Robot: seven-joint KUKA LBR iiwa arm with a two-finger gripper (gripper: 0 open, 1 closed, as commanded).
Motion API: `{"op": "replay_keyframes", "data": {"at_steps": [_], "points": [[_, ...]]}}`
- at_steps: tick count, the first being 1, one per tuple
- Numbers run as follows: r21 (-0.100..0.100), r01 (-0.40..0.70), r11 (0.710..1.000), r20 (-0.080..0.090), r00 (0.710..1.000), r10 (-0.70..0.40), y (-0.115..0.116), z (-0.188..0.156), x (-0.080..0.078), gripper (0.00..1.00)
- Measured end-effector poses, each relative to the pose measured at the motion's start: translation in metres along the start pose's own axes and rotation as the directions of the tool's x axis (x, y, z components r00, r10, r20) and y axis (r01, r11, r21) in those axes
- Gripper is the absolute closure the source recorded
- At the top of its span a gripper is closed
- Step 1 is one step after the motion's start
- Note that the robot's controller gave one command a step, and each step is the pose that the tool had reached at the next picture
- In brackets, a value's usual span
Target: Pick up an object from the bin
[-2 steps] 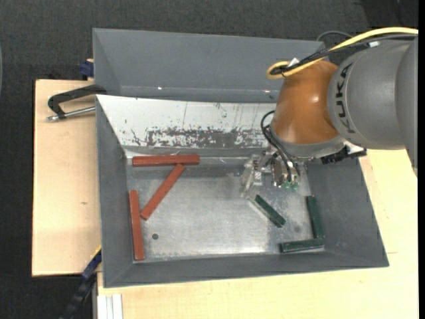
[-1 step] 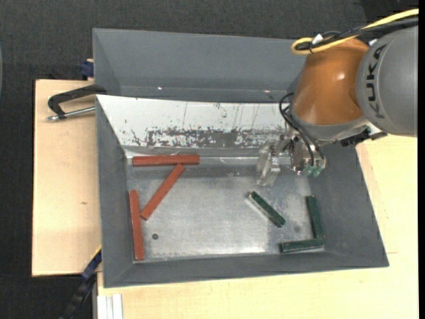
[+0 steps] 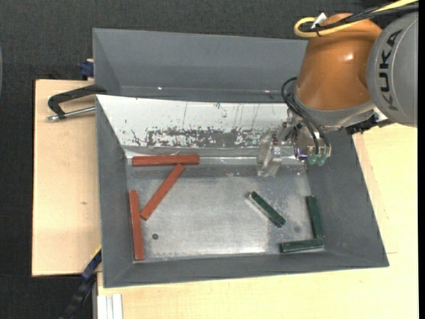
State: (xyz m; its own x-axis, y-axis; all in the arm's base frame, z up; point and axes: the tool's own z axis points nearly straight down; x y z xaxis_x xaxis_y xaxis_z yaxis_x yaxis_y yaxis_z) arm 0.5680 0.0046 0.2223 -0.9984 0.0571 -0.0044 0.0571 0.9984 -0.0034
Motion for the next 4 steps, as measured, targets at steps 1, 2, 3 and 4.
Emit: {"op": "replay_keyframes", "data": {"at_steps": [1,2,3,4], "points": [[-0.008,0.076,0.997,0.003,0.997,-0.076,-0.001,-0.040,0.013,1.00],[0.000,0.057,0.998,0.006,0.998,-0.057,-0.021,-0.023,0.017,1.00],[-0.004,0.009,1.000,-0.003,1.000,-0.009,-0.009,0.043,0.026,0.00],[-0.004,0.010,1.000,-0.003,1.000,-0.010,-0.008,0.043,0.026,0.00]]}}
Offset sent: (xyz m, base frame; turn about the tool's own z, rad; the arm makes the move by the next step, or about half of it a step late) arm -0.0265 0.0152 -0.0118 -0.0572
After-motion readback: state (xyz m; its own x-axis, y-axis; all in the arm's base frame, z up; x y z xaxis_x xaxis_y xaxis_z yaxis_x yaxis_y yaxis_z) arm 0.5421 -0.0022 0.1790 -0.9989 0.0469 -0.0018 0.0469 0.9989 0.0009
